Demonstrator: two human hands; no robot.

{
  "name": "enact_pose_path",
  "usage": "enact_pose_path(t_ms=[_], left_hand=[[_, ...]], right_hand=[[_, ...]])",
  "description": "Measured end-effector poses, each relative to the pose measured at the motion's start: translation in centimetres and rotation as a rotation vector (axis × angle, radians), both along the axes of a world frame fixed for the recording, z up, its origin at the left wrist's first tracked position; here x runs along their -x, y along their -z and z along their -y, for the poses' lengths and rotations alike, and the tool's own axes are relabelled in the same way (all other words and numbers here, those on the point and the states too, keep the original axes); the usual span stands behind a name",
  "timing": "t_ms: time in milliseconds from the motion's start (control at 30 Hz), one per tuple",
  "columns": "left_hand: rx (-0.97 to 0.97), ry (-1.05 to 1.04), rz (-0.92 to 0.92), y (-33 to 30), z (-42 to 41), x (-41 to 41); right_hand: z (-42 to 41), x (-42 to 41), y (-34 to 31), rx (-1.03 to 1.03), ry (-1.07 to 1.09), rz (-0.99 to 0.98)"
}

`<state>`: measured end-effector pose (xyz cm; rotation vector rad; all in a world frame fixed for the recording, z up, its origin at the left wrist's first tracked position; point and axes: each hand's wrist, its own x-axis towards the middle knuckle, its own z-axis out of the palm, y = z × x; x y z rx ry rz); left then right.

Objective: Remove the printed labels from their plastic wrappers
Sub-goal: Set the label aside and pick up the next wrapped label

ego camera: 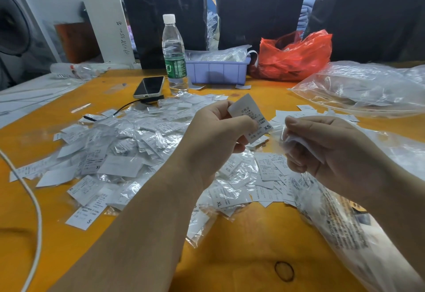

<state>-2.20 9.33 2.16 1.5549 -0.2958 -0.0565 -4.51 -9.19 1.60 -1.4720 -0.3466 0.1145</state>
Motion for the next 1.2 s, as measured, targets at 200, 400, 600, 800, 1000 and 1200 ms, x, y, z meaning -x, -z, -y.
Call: enact_pose_path(t_ms=[200,400,600,800,1000,1200], left_hand=[[0.003,-0.034,-0.021,-0.07,-0.16,-0.04],[0.019,-0.023,-0.041,-0.22,-0.12,0.0],[-0.003,-0.003,-0.029,-0.11,0.15,0.12],[-0.006,-0.002,-0.03,-0.07,0.14,0.04],[-0.018,-0.036,-0.053,-0.09,0.08,-0.01],[0.005,-0.029,-0.077,-0.15,0.12,0.07]], right_hand=[[0.13,-0.25,0.29,-0.023,0.03,0.0],[0.32,-0.37,0.53,-0.035,0.019,0.004],[0.19,-0.4,0.51,-0.02,-0.02,-0.013],[0.08,-0.37,0.6,-0.033,-0.048,0.004],[-0.07,-0.59,0.61,-0.072,-0.064,0.032],[-0.05,-0.4,0.52,-0.067,-0.091,0.031]])
